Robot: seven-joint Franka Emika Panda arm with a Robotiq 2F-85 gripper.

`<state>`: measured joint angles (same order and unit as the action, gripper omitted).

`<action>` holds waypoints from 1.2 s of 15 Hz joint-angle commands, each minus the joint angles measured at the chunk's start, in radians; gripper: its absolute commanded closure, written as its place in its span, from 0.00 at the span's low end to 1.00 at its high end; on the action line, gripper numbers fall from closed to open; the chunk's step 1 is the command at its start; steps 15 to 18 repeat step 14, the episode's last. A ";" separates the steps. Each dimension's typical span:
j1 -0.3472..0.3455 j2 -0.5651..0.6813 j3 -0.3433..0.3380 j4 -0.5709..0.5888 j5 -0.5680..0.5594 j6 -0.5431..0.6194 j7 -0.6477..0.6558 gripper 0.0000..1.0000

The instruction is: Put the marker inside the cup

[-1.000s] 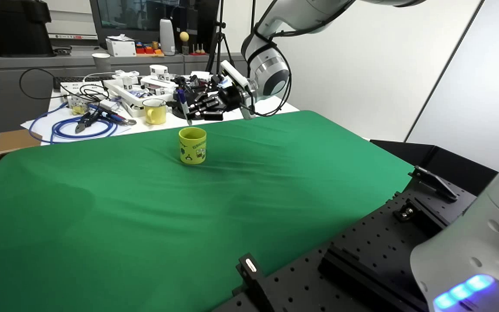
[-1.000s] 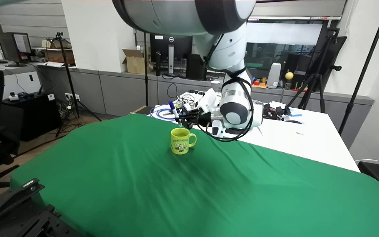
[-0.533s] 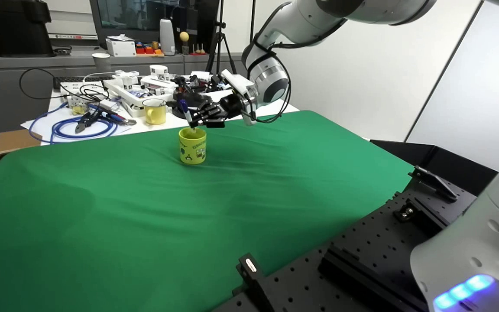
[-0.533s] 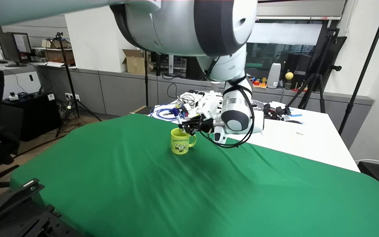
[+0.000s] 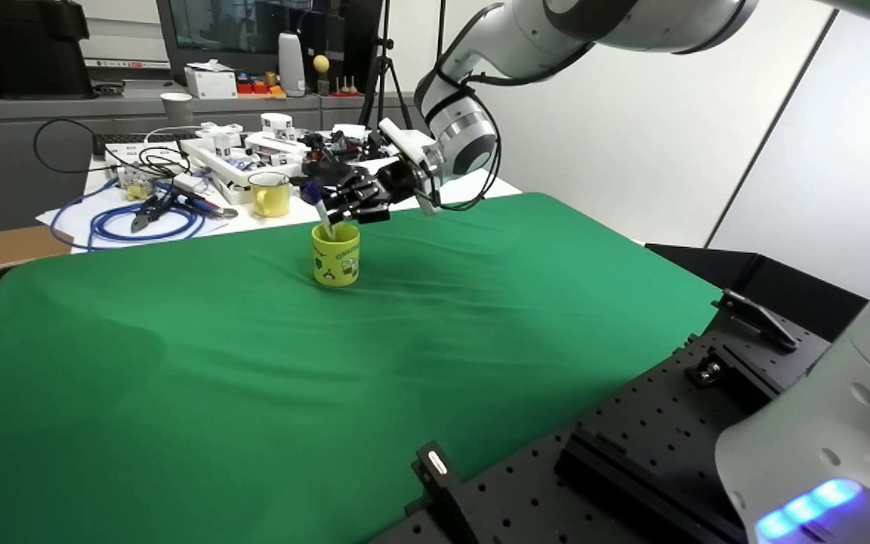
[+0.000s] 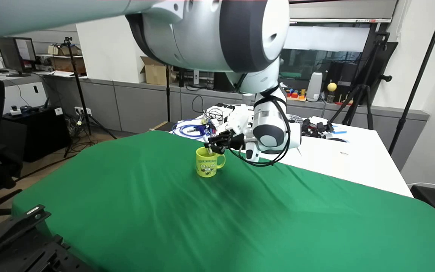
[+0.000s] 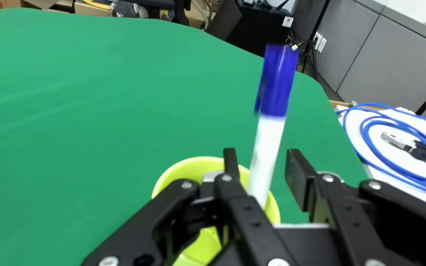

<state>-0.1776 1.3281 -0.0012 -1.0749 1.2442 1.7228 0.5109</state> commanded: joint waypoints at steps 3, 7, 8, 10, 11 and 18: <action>0.007 -0.090 0.024 0.002 -0.037 -0.057 -0.010 0.17; 0.012 -0.141 0.028 -0.012 -0.039 -0.085 -0.043 0.00; 0.019 -0.146 0.022 -0.011 -0.054 -0.089 -0.049 0.00; 0.012 -0.117 0.031 0.020 -0.043 -0.079 -0.041 0.00; 0.013 -0.120 0.030 0.019 -0.049 -0.081 -0.044 0.00; 0.014 -0.120 0.030 0.016 -0.052 -0.083 -0.050 0.00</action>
